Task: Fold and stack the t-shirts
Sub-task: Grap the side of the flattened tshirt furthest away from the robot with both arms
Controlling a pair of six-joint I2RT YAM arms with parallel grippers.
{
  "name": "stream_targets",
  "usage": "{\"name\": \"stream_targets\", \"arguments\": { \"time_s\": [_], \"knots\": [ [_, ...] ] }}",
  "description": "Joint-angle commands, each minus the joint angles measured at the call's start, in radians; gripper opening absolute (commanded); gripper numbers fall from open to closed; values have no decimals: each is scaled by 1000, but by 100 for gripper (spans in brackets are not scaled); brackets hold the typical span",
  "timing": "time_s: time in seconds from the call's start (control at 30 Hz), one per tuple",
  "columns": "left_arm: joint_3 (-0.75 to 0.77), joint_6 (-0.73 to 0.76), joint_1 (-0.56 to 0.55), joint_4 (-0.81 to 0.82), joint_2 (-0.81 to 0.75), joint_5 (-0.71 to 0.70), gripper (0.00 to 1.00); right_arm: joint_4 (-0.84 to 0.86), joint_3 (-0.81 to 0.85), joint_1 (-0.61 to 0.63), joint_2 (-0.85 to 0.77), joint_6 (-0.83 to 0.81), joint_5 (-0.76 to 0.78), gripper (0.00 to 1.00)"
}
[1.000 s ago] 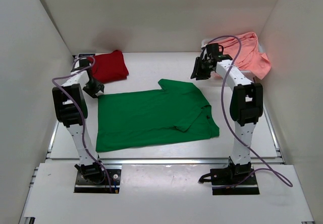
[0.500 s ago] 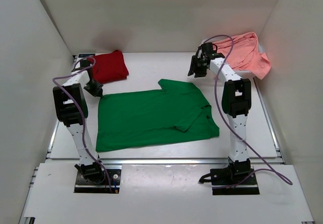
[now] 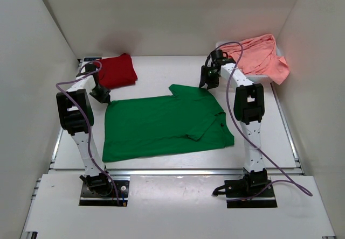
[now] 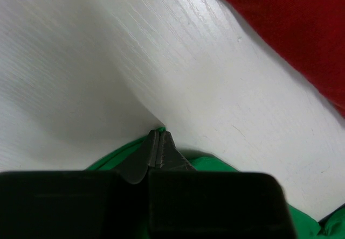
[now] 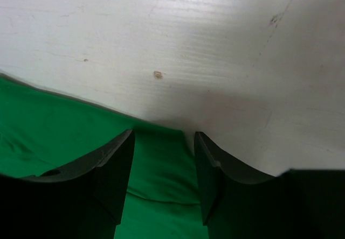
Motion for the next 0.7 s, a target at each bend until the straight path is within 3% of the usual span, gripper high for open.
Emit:
{"name": "stream_targets", "arguments": {
  "time_s": [0.0, 0.13, 0.2, 0.27, 0.33, 0.67],
  "knots": [
    [-2, 4, -1, -5, 11, 20, 0, -38, 29, 14, 19, -30, 20, 46],
    [-6, 8, 0, -1, 11, 19, 0, -43, 41, 20, 31, -29, -18, 43],
    [-19, 13, 0, -5, 5, 36, 0, -30, 43, 17, 33, -32, -38, 35],
    [-22, 13, 3, -2, 3, 43, 0, -12, 47, 27, 33, -47, -52, 13],
    [-23, 11, 6, 5, -6, 46, 0, -3, 69, 24, 32, -40, -64, 1],
    [63, 42, 6, -32, -62, 48, 0, 50, 119, 14, -62, -49, -90, 0]
  ]
}}
